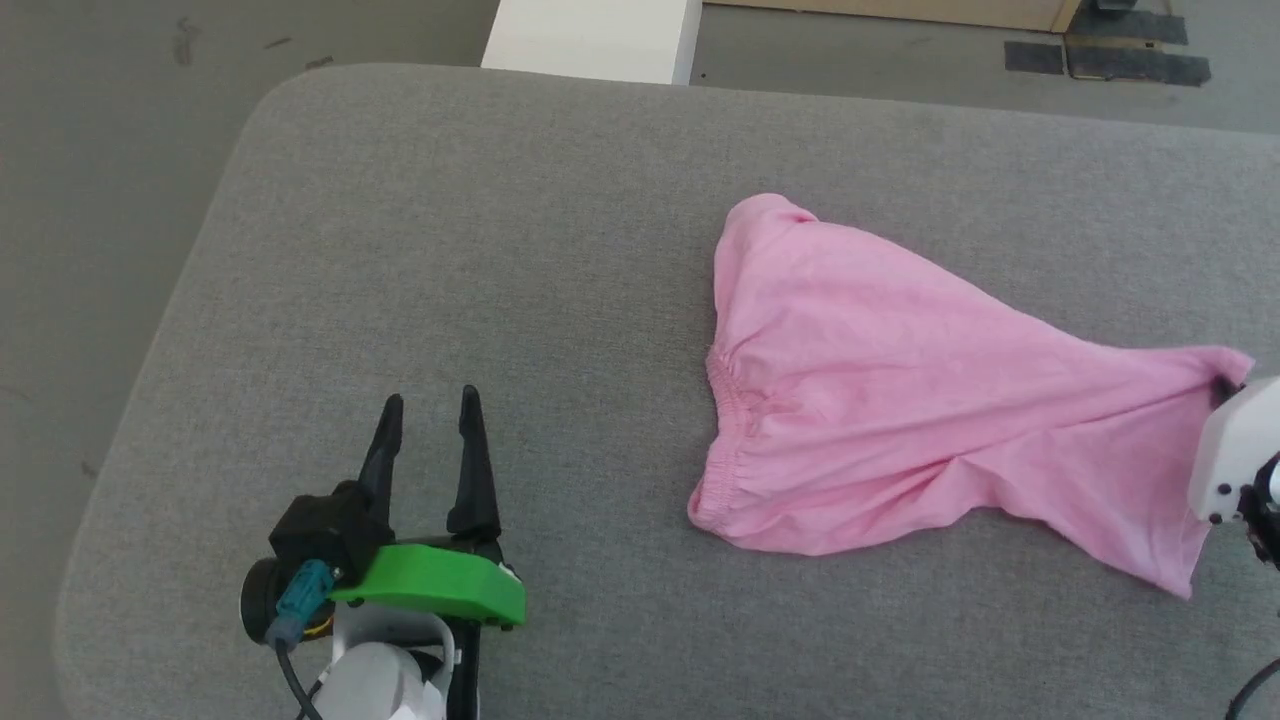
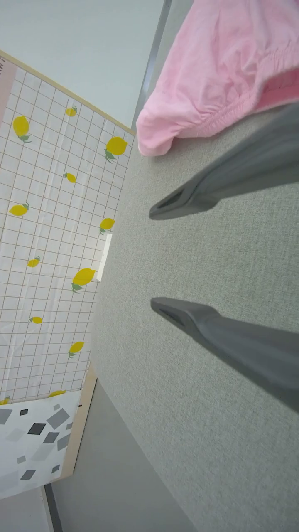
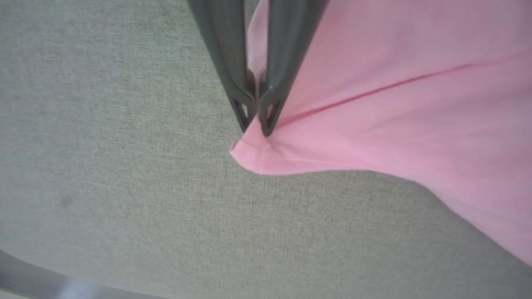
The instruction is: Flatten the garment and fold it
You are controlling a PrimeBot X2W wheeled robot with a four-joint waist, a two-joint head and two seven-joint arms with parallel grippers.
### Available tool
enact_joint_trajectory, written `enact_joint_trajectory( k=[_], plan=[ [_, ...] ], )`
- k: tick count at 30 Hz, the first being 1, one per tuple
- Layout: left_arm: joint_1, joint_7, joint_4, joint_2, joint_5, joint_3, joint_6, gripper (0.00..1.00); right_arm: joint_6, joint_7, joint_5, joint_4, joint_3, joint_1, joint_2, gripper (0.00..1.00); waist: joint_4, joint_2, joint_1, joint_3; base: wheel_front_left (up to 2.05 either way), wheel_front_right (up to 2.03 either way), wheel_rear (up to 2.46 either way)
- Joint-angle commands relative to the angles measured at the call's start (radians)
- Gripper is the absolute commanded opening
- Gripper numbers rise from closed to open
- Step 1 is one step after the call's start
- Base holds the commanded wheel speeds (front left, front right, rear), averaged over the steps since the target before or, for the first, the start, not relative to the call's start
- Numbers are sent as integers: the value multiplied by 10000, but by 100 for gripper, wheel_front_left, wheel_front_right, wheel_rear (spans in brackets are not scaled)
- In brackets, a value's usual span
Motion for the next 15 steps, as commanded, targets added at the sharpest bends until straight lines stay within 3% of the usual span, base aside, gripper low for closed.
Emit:
enact_joint_trajectory(
  k=[1, 2, 6, 12, 13, 15],
  plan=[
    [-171, -35, 50, -24, 156, -51, -115, 100, -17, -348, -23, -1, -17, -270, 96, 46, -82, 0, 0, -9, 0, 0, 0],
    [-170, -35, 82, -25, 188, -82, -183, 100, -17, -584, 14, -21, 19, -291, 149, 98, -121, 0, 0, -40, 0, 0, 0],
    [-104, -35, 247, -25, 422, -220, -634, 100, -17, -1754, 107, -321, 77, -172, 427, 100, -347, 0, 0, -270, 0, 0, 0],
    [95, -35, 983, 209, 681, -866, -1736, 100, -17, -4085, 1, -1482, 268, 816, 980, 100, -715, 0, 0, -871, 0, 0, 0],
    [83, 240, 1829, 584, 682, -1854, -2144, 100, -17, -4820, 46, -2588, 701, 2158, 1595, 100, -1075, 0, 0, -1272, 0, 0, 0],
    [43, 370, 2091, 696, 594, -2119, -2194, 100, -17, -4933, 92, -2951, 869, 2625, 1880, 100, -1284, 0, 0, -1359, 0, 0, 0]
  ],
)
